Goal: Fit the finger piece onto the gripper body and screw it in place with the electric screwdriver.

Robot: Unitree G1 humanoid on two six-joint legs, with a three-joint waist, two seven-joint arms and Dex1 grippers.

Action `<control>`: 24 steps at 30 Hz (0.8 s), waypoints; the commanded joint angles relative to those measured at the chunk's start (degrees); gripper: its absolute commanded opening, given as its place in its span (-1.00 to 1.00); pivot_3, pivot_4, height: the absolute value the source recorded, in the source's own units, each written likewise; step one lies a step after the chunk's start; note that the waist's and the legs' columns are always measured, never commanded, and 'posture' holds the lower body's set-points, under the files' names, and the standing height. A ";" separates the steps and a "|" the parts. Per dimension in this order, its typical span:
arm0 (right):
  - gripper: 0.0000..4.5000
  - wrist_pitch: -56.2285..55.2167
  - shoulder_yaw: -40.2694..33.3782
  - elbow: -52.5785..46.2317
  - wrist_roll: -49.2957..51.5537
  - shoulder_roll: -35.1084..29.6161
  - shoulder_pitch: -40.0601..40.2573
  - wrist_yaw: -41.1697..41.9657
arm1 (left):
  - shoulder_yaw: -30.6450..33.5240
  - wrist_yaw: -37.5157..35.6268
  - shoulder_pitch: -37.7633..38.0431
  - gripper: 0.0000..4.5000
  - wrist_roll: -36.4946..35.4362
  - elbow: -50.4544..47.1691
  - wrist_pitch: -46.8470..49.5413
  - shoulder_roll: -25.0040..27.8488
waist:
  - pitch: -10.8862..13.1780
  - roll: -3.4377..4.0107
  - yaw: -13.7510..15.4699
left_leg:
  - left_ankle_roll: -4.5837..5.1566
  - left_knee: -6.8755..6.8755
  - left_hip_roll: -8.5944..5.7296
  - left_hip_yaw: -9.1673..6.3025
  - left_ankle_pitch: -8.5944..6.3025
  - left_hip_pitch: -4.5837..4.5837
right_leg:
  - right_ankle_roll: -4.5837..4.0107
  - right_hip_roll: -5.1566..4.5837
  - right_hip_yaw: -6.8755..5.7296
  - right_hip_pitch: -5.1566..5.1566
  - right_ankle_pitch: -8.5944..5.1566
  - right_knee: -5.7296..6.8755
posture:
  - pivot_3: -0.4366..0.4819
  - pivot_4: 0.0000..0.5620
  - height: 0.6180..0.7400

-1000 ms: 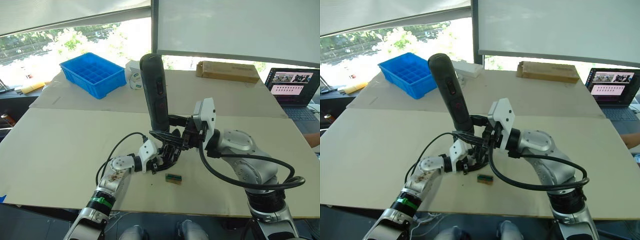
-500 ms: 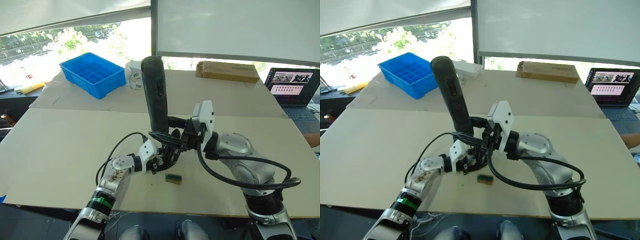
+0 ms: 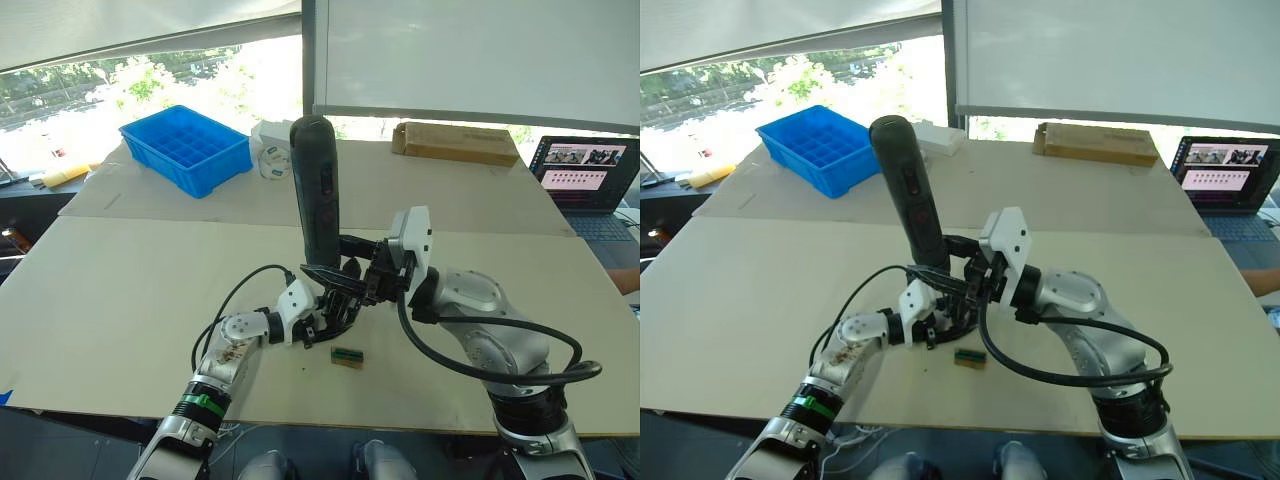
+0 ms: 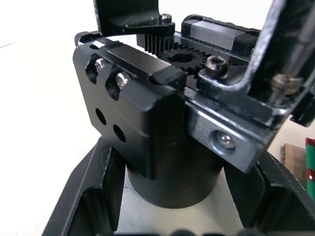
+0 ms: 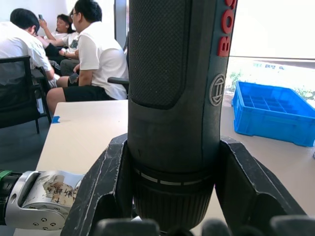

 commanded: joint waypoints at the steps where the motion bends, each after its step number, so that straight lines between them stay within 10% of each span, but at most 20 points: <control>1: -0.15 -1.62 -0.74 0.30 -0.80 -0.01 0.59 -0.31 | -1.04 -0.37 1.08 0.09 0.46 1.15 1.44 0.17 | 0.00 0.00 -0.01 | 0.00 0.00 0.00 0.00 0.00 0.01 | 0.00 0.00 0.00 0.00 0.00 0.01 | -0.05 -0.47 1.00; 24: -0.15 -3.77 2.74 2.90 -3.86 1.91 6.28 -2.77 | -1.05 -0.43 0.93 0.09 0.21 1.08 2.19 -0.24 | -0.13 0.01 -0.06 | -0.01 -0.08 0.02 -0.02 0.00 0.32 | 0.01 0.00 -0.01 0.36 -0.02 -0.07 | -0.05 -0.47 1.00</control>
